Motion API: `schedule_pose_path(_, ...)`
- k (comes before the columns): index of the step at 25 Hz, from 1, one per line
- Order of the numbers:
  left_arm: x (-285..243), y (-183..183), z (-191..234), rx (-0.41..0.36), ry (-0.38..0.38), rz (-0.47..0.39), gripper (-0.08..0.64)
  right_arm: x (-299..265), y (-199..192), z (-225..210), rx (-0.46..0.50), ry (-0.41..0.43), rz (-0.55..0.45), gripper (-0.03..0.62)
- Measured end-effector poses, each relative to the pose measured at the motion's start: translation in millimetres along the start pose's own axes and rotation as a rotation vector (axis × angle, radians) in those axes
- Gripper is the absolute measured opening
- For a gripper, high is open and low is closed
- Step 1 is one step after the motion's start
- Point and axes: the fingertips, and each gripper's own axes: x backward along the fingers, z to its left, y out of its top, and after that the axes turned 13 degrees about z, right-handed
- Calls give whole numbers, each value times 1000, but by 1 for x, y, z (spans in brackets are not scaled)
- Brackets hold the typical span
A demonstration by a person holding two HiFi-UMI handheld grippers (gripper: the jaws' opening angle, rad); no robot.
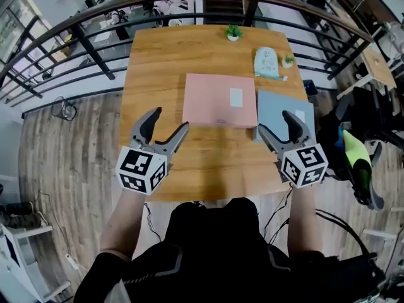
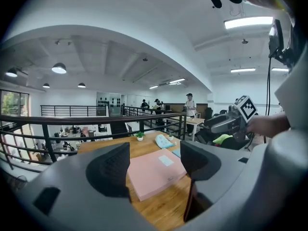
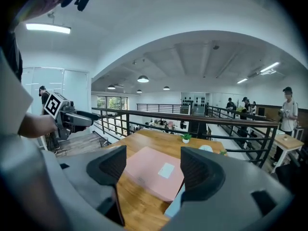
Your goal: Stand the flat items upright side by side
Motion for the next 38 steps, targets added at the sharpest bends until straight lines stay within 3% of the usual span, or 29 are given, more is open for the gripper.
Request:
schedule_pose_path(5,-30,-32,16,37,-13,89,341,-20,-22,-4,1,4,75,354)
schedule_pose_path(14,-76,-58,18,-6,41,187,341,-64,-54,-35,56,83,149,354)
schedule_pose_path(21,-112,-109,26,43,130,366,341,-102,-84,-55,113,165,204,354)
schedule_pose_path(28,-145,-153,28,-29,133,516,341,-146,-123,-50,156,249,308,354)
schedule_pose_path(38,-188,-189,46,-200,32,615,341,-189,-165,-52,202,194,490,354)
